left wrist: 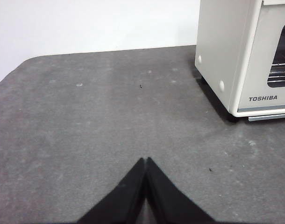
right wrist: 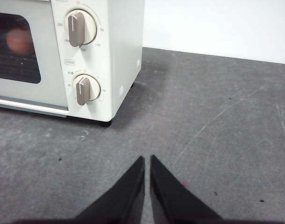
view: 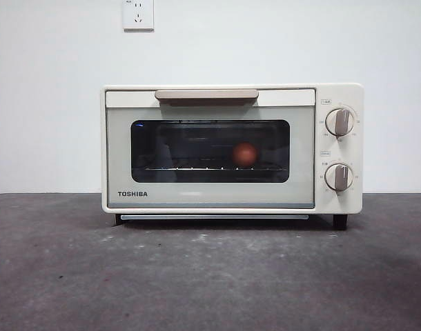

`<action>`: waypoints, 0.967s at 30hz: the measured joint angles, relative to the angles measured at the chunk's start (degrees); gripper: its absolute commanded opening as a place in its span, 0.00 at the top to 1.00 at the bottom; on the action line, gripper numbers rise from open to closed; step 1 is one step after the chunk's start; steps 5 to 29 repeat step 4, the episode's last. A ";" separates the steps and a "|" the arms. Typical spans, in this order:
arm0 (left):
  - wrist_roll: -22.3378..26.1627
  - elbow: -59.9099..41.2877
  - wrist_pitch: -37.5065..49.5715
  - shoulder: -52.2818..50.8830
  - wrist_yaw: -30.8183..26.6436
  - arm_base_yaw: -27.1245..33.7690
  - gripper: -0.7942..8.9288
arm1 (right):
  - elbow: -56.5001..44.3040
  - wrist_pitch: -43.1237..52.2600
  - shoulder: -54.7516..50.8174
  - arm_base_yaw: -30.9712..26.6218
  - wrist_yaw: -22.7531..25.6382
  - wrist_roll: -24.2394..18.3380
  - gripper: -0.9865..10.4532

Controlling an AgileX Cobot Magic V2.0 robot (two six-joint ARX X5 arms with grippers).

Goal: Eggoven

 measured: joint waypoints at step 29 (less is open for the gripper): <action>0.00 0.00 0.00 0.02 0.00 0.00 0.91 | -0.02 0.02 0.00 0.00 0.00 0.00 0.91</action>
